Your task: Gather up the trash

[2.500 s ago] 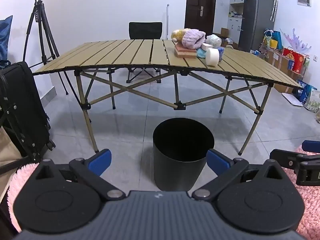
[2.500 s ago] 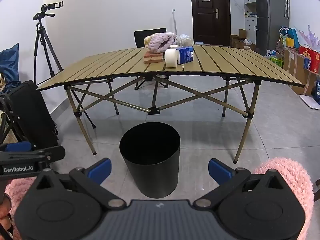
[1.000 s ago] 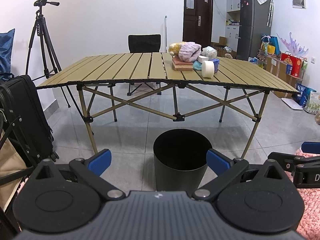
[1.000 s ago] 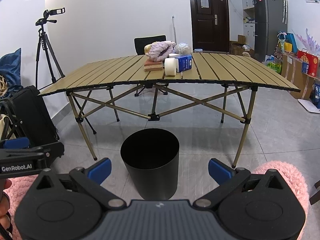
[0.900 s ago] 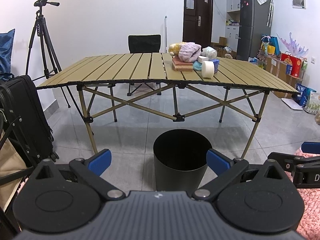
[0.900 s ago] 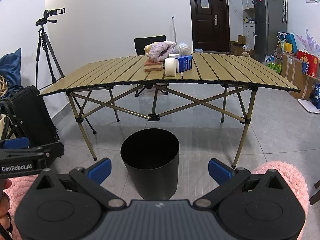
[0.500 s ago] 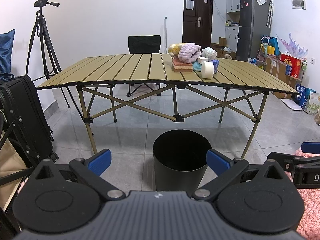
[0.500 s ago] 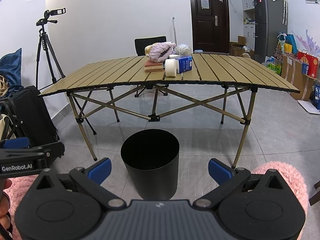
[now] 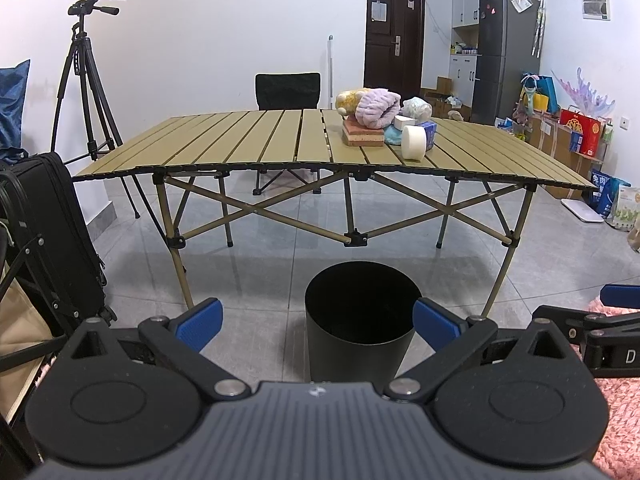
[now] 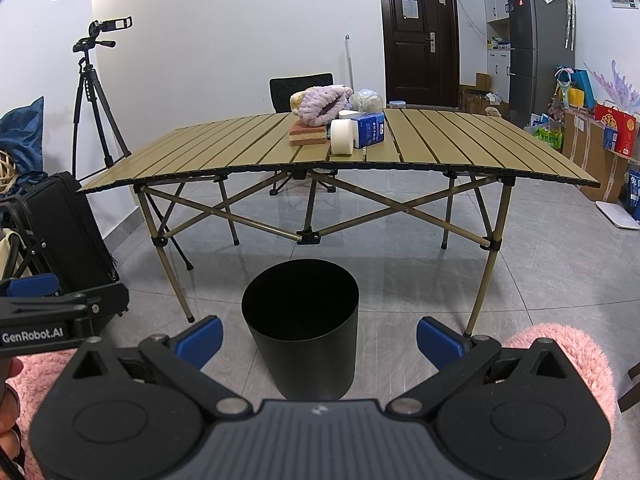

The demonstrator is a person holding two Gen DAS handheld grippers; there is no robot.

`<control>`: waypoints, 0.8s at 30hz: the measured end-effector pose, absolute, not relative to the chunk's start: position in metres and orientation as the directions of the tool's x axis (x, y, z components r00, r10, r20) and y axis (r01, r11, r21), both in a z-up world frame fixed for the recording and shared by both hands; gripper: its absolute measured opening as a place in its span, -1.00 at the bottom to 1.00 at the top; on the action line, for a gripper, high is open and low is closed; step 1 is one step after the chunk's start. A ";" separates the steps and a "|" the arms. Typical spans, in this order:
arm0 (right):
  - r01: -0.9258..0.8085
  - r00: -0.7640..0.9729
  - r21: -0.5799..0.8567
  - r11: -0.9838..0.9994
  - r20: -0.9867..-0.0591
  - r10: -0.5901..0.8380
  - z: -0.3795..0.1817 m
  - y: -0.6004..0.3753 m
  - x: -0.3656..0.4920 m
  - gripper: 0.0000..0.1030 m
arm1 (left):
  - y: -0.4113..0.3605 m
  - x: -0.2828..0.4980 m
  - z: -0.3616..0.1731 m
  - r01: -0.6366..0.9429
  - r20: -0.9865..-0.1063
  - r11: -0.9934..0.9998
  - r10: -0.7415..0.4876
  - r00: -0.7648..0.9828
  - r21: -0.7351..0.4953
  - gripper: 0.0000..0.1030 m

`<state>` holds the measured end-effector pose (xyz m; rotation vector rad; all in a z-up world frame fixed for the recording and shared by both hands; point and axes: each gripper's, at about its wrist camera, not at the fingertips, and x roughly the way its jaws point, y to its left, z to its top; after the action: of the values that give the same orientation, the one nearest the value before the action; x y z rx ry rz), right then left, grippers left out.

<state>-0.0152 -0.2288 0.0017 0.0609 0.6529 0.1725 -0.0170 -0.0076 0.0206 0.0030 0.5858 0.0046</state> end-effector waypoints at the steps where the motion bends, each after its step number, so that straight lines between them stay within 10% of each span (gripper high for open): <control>1: -0.140 0.781 0.111 0.984 -0.599 0.179 0.002 -0.229 -0.015 1.00 | -0.008 -0.017 0.020 -0.004 -0.553 1.000 0.006 0.833 0.004 1.00; 24: -0.138 0.801 0.111 0.984 -0.572 0.177 0.008 -0.234 0.003 1.00 | -0.010 0.004 0.030 -0.005 -0.522 1.000 0.008 0.853 0.007 1.00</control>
<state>0.0030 -0.2342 0.0078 0.0648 0.6193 0.1689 0.0041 -0.0102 0.0297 0.0051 0.5493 0.0070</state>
